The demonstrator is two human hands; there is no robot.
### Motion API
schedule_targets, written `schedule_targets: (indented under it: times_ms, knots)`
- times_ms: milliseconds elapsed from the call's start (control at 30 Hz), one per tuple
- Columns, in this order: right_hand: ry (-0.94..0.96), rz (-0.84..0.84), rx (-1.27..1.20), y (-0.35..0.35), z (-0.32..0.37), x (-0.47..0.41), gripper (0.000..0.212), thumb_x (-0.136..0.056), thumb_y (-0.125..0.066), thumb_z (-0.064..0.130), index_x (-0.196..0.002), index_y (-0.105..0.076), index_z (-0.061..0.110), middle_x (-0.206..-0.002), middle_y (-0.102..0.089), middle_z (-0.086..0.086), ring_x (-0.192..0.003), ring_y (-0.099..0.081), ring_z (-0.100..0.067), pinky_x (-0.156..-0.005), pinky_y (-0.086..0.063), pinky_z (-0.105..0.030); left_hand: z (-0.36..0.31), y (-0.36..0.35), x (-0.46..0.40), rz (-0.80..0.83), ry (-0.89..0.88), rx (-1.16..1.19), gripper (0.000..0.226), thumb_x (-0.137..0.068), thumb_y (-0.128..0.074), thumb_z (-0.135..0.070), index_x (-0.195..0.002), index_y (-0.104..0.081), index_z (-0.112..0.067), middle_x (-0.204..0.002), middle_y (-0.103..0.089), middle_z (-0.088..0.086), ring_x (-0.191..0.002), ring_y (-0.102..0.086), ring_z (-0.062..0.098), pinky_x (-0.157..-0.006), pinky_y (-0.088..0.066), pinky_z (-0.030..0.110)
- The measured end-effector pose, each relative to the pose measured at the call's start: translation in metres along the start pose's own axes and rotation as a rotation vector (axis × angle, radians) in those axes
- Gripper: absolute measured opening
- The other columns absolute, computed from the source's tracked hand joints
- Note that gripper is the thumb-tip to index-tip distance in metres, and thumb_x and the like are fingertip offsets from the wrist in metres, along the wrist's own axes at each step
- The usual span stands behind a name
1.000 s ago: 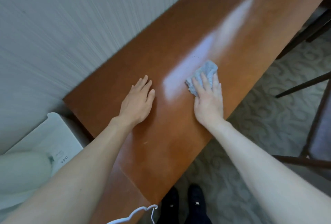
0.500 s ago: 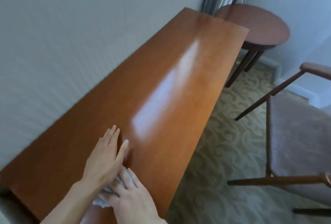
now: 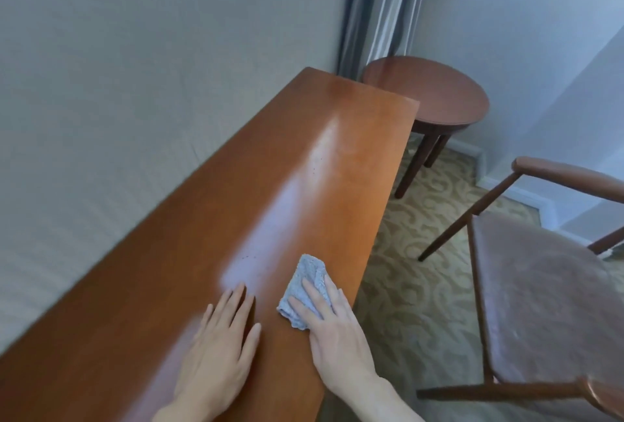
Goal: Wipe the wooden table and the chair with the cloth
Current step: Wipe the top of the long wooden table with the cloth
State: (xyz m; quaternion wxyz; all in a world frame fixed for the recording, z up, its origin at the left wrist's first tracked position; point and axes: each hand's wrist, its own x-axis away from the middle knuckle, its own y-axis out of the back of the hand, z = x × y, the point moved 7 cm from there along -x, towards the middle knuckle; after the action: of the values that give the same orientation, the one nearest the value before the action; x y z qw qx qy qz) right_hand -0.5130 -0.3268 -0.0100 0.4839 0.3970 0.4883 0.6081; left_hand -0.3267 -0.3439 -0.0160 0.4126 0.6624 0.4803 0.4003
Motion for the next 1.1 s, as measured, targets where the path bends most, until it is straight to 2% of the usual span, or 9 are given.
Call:
schedule_targets:
  times_ms: [133, 267, 433, 600, 667, 967, 1100]
  knots:
    - [-0.029, -0.013, -0.03, -0.004, -0.014, -0.03, 0.063, -0.09, -0.062, 0.013, -0.147, -0.049, 0.035, -0.161, -0.039, 0.003, -0.153, -0.026, -0.032, -0.121, -0.031, -0.048, -0.02, -0.003, -0.045, -0.032, 0.007, -0.01, 0.063, -0.107, -0.021, -0.05, -0.164, -0.011, -0.024, -0.171, 0.003, -0.012, -0.152, 0.015, 0.002, -0.122, 0.011, 0.024]
    - [0.013, -0.047, -0.052, 0.002, -0.036, -0.073, 0.063, -0.088, -0.064, 0.013, -0.146, -0.051, 0.034, -0.16, -0.042, 0.002, -0.151, -0.03, -0.033, -0.119, -0.035, -0.049, -0.04, 0.001, -0.098, -0.073, 0.043, 0.0, 0.064, -0.107, -0.019, -0.051, -0.164, -0.013, -0.023, -0.171, 0.004, -0.01, -0.151, 0.013, 0.002, -0.121, 0.008, 0.026]
    - [0.013, -0.059, -0.061, 0.015, -0.089, -0.14, 0.062, -0.092, -0.061, 0.011, -0.149, -0.049, 0.032, -0.162, -0.038, -0.001, -0.154, -0.023, -0.034, -0.12, -0.032, -0.051, -0.062, -0.001, -0.165, -0.087, 0.09, -0.043, 0.062, -0.108, -0.023, -0.047, -0.164, -0.015, -0.021, -0.172, -0.002, -0.006, -0.158, 0.004, 0.01, -0.124, 0.003, 0.031]
    - [0.046, -0.056, -0.087, 0.017, -0.13, -0.194, 0.061, -0.097, -0.052, 0.009, -0.152, -0.043, 0.032, -0.166, -0.029, 0.001, -0.157, -0.011, -0.032, -0.126, -0.018, -0.048, -0.075, -0.001, -0.242, -0.117, 0.13, -0.068, 0.062, -0.108, -0.023, -0.043, -0.164, -0.013, -0.019, -0.173, -0.001, -0.002, -0.159, 0.003, 0.015, -0.128, -0.002, 0.037]
    - [0.049, -0.051, -0.096, 0.018, -0.141, -0.213, 0.062, -0.097, -0.051, 0.009, -0.153, -0.042, 0.032, -0.167, -0.027, 0.001, -0.157, -0.009, -0.032, -0.126, -0.017, -0.049, -0.077, -0.002, -0.266, -0.118, 0.138, -0.07, 0.062, -0.108, -0.024, -0.042, -0.164, -0.012, -0.018, -0.172, -0.001, -0.002, -0.159, 0.002, 0.015, -0.128, -0.003, 0.039]
    - [0.004, -0.084, -0.072, 0.017, -0.161, -0.268, 0.06, -0.099, -0.047, 0.013, -0.155, -0.037, 0.034, -0.168, -0.023, 0.001, -0.157, -0.005, -0.032, -0.127, -0.014, -0.049, -0.075, -0.01, -0.279, -0.183, 0.167, -0.129, 0.061, -0.106, -0.022, -0.045, -0.163, -0.023, -0.021, -0.171, -0.014, -0.004, -0.158, -0.008, 0.013, -0.128, -0.012, 0.042]
    - [0.069, -0.057, -0.053, 0.02, -0.163, -0.287, 0.06, -0.098, -0.046, 0.014, -0.155, -0.038, 0.032, -0.168, -0.023, -0.001, -0.157, -0.007, -0.033, -0.126, -0.014, -0.05, -0.075, -0.009, -0.279, -0.176, 0.176, -0.134, 0.062, -0.106, -0.022, -0.045, -0.163, -0.024, -0.021, -0.171, -0.016, -0.004, -0.158, -0.008, 0.013, -0.128, -0.014, 0.043]
